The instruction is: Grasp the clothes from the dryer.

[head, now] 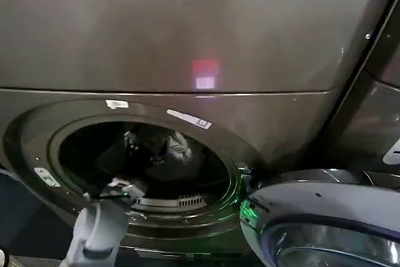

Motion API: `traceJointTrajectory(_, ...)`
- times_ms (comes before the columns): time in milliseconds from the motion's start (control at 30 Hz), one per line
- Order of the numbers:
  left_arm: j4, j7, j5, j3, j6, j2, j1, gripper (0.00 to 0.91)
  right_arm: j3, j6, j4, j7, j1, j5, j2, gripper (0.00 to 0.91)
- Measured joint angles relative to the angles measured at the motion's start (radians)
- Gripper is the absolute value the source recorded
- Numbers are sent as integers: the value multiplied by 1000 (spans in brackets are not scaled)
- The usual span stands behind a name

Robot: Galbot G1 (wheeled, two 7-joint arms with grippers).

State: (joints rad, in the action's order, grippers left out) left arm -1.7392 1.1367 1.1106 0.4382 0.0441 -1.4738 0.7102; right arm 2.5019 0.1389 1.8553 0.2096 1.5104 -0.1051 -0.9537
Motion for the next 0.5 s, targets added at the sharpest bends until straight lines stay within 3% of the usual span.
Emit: traceJointTrajectory(500, 267, 167, -14, -81, -19, 21, -170, 907, -19, -3, 1, 5, 0, 0, -5, 907)
